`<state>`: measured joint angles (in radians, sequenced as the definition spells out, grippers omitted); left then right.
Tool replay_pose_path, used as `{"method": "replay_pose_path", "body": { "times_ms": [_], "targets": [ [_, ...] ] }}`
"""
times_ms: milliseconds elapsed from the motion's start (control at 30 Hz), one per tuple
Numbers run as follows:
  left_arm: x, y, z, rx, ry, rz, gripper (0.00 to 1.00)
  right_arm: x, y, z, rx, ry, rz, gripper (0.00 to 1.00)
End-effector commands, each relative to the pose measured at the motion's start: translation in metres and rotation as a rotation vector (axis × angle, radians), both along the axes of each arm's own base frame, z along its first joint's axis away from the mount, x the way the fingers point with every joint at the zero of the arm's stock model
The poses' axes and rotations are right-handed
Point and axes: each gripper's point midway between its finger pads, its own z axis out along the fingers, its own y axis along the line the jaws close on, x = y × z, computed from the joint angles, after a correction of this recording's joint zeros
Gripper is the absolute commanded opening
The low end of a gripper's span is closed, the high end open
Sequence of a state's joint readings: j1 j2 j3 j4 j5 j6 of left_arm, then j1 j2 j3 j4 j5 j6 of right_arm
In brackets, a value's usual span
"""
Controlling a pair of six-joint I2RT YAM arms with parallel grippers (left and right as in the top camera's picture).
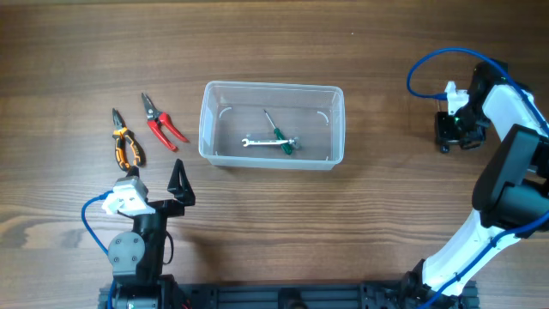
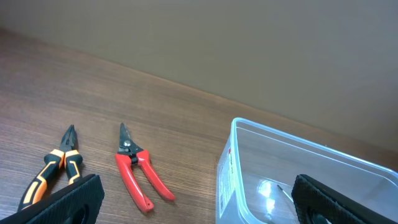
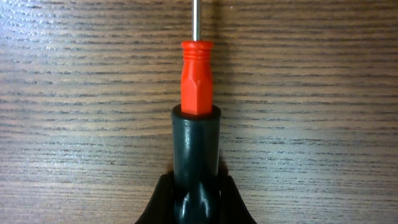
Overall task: Pack container
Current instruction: 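Carry the red-black screwdriver into the container and open the gripper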
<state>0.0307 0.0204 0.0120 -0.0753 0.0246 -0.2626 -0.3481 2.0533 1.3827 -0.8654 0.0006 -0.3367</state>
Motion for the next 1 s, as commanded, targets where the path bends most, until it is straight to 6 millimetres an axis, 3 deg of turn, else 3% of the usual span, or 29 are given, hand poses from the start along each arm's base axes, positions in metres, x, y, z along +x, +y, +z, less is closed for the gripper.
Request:
{"method": "replay_pose_path", "body": {
  "times_ms": [0,100,167,267,367,533,633,767,967],
  "targets": [
    [0.000,-0.003,-0.002,0.023,0.002,-0.017,1.00,-0.010,0.008,-0.018,0.037,0.053,-0.002,0.04],
    [0.000,-0.003,-0.002,0.023,0.002,-0.017,1.00,-0.006,0.009,-0.011,0.046,0.038,-0.004,0.04],
    [0.000,-0.003,-0.002,0.023,0.002,-0.017,1.00,0.008,0.010,0.006,0.054,-0.011,0.005,0.04],
    [0.000,-0.003,-0.002,0.023,0.002,-0.017,1.00,0.038,0.013,0.048,0.026,-0.118,0.037,0.04],
    [0.000,-0.003,-0.002,0.023,0.002,-0.017,1.00,0.068,0.036,0.103,0.019,-0.234,0.116,0.04],
    [0.000,-0.003,-0.002,0.023,0.002,-0.017,1.00,0.088,0.106,0.160,0.070,-0.372,0.329,0.04],
    [0.000,-0.003,-0.002,0.023,0.002,-0.017,1.00,0.083,0.156,0.186,0.074,-0.415,0.471,0.04],
    [0.000,-0.003,-0.002,0.023,0.002,-0.017,1.00,0.068,0.221,0.203,0.108,-0.445,0.633,0.04],
    [0.000,-0.003,-0.002,0.023,0.002,-0.017,1.00,0.038,0.293,0.203,0.145,-0.416,0.834,0.04]
  ]
}}
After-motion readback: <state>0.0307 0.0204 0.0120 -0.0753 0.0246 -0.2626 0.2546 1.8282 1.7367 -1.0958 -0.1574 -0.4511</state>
